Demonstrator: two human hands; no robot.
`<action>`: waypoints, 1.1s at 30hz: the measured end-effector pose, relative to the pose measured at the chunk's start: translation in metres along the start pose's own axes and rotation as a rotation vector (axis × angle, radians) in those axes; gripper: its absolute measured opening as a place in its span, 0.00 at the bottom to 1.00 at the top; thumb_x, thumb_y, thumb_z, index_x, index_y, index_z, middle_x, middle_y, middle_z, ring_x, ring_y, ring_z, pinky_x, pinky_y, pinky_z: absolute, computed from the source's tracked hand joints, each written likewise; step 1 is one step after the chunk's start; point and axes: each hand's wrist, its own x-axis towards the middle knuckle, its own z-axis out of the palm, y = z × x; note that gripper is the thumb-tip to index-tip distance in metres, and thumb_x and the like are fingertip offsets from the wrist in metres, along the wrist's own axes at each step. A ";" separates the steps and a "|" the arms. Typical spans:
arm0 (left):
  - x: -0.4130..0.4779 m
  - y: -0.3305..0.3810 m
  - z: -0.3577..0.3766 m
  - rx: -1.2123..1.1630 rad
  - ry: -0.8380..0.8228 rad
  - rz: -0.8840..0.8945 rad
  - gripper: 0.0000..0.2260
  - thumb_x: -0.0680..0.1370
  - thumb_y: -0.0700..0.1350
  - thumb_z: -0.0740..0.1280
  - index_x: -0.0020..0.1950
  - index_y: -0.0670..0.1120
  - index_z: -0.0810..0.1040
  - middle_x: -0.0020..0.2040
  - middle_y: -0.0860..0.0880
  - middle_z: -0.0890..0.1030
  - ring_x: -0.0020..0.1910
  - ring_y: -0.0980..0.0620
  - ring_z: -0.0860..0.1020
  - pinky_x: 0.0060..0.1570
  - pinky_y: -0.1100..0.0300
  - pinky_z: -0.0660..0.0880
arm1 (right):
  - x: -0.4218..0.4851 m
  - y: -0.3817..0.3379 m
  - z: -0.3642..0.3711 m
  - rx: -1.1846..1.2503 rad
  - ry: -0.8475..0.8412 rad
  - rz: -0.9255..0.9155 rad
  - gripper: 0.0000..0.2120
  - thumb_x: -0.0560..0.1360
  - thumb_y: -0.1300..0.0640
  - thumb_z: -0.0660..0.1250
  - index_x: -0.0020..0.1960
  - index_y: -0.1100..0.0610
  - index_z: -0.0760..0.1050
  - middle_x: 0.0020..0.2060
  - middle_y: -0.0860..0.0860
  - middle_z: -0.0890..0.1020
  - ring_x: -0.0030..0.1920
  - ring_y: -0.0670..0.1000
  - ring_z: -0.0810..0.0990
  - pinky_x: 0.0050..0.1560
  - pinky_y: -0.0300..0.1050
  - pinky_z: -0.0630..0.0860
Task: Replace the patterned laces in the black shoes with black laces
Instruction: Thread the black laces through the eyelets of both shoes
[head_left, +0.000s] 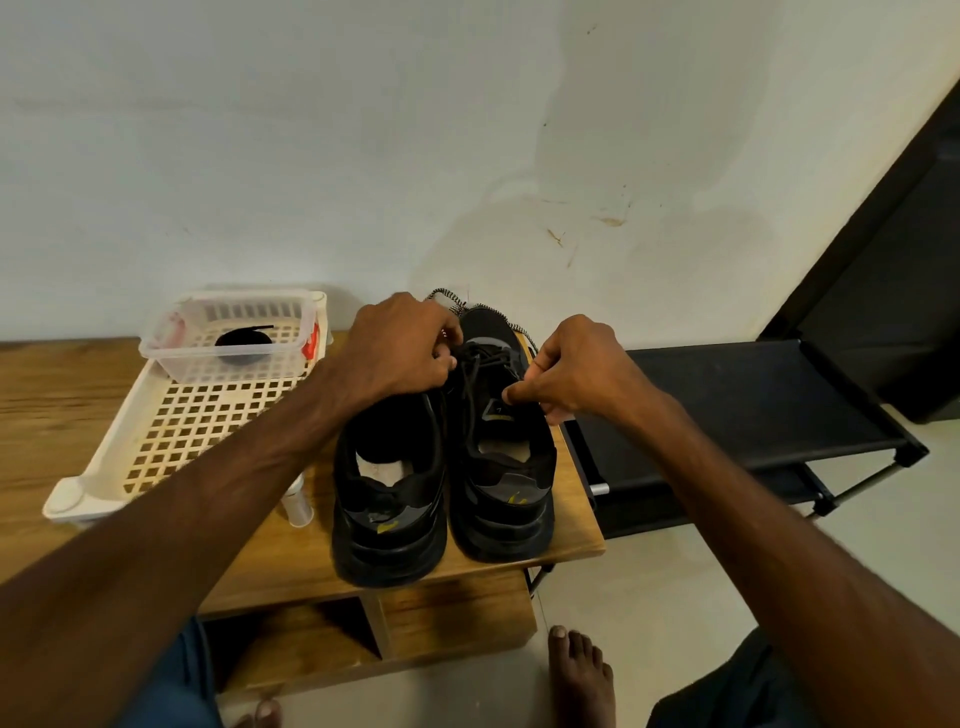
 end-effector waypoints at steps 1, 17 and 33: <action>0.002 -0.001 0.000 0.015 -0.007 -0.010 0.11 0.75 0.51 0.72 0.58 0.56 0.84 0.47 0.55 0.85 0.52 0.51 0.82 0.53 0.52 0.78 | 0.000 0.000 0.000 -0.002 0.000 0.001 0.12 0.69 0.54 0.82 0.40 0.62 0.83 0.32 0.56 0.86 0.32 0.50 0.86 0.43 0.48 0.86; 0.022 -0.016 0.013 0.018 -0.068 0.062 0.03 0.74 0.50 0.72 0.44 0.52 0.83 0.63 0.51 0.76 0.67 0.47 0.64 0.62 0.49 0.60 | 0.000 -0.002 0.003 -0.007 -0.007 0.004 0.12 0.70 0.53 0.81 0.40 0.61 0.83 0.33 0.55 0.85 0.31 0.50 0.86 0.43 0.48 0.86; 0.002 0.040 -0.041 -1.253 0.056 0.049 0.11 0.77 0.45 0.73 0.56 0.41 0.86 0.58 0.50 0.85 0.68 0.63 0.74 0.58 0.65 0.73 | -0.026 -0.026 -0.015 0.796 -0.122 -0.345 0.11 0.81 0.62 0.68 0.61 0.59 0.81 0.53 0.53 0.87 0.57 0.52 0.85 0.59 0.49 0.80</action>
